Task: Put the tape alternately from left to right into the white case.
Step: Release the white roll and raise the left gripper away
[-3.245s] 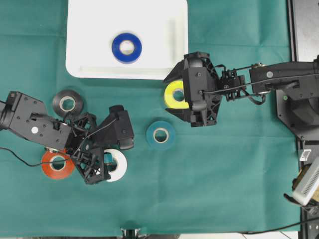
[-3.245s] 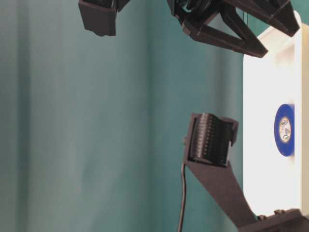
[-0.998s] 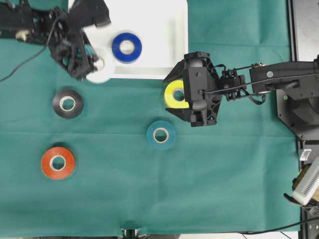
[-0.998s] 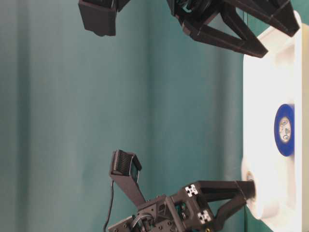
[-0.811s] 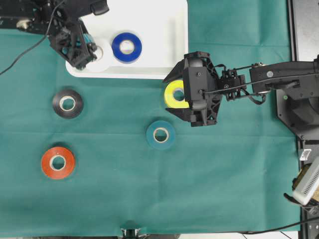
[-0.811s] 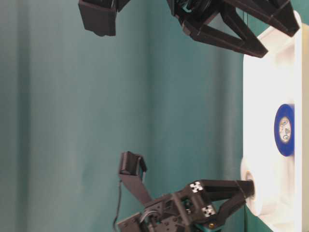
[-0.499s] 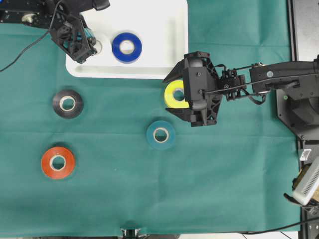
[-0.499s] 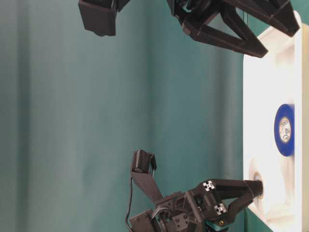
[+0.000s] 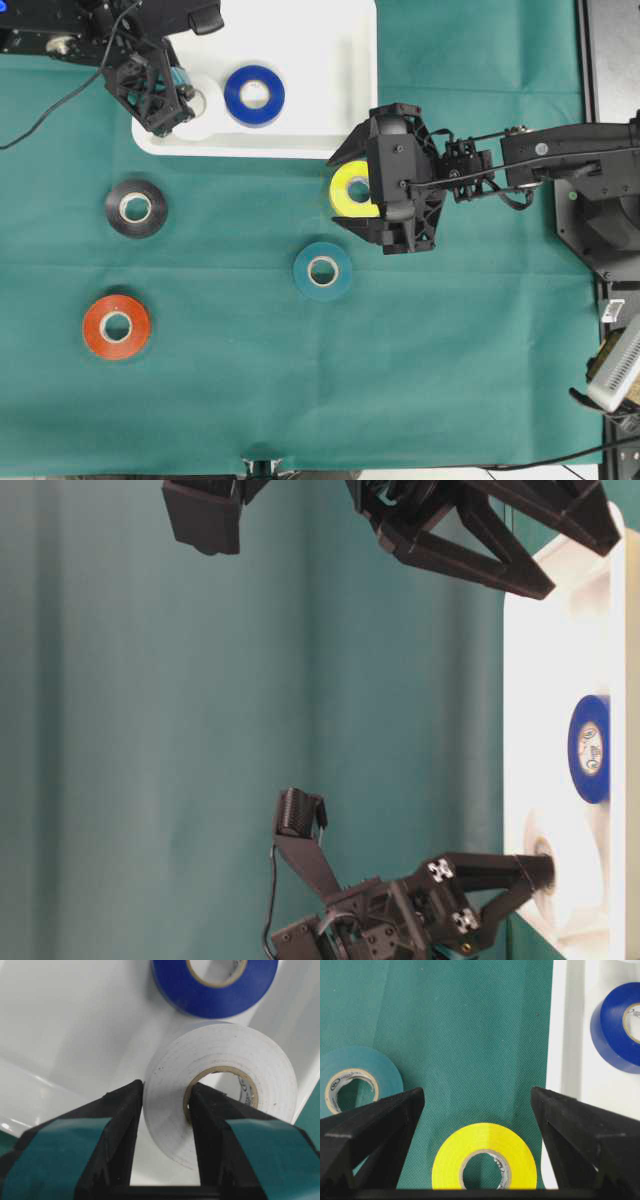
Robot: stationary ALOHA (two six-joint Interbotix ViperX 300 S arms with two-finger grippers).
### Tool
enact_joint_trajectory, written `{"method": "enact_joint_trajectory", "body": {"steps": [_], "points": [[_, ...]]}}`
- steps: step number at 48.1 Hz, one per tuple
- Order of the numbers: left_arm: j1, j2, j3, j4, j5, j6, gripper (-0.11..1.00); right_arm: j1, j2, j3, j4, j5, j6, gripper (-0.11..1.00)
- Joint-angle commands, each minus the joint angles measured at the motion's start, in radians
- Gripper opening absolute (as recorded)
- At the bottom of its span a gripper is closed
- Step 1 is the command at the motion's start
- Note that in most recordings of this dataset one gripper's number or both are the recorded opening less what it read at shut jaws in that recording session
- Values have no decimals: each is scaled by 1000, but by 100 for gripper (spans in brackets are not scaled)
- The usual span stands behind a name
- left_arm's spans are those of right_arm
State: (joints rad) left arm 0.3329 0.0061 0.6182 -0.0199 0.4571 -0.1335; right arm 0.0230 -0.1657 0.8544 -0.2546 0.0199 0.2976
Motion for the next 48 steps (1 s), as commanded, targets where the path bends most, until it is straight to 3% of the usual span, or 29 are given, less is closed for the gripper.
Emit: {"method": "enact_joint_trajectory", "body": {"steps": [1, 7, 10, 31, 48], "points": [[-2, -20, -3, 0, -8, 2, 36, 3, -8, -11, 2, -17, 2, 71], [0, -28, 9, 0, -8, 2, 74, 3, -8, -8, 2, -23, 2, 71], [0, -32, 14, 0, -8, 5, 87, 3, -8, -8, 2, -23, 2, 71], [-6, -58, 20, 0, -8, 74, 86, 3, -8, -8, 2, -23, 2, 71], [-94, -143, 35, 0, -14, 110, 86, 3, -8, -8, 2, -23, 2, 71]]}}
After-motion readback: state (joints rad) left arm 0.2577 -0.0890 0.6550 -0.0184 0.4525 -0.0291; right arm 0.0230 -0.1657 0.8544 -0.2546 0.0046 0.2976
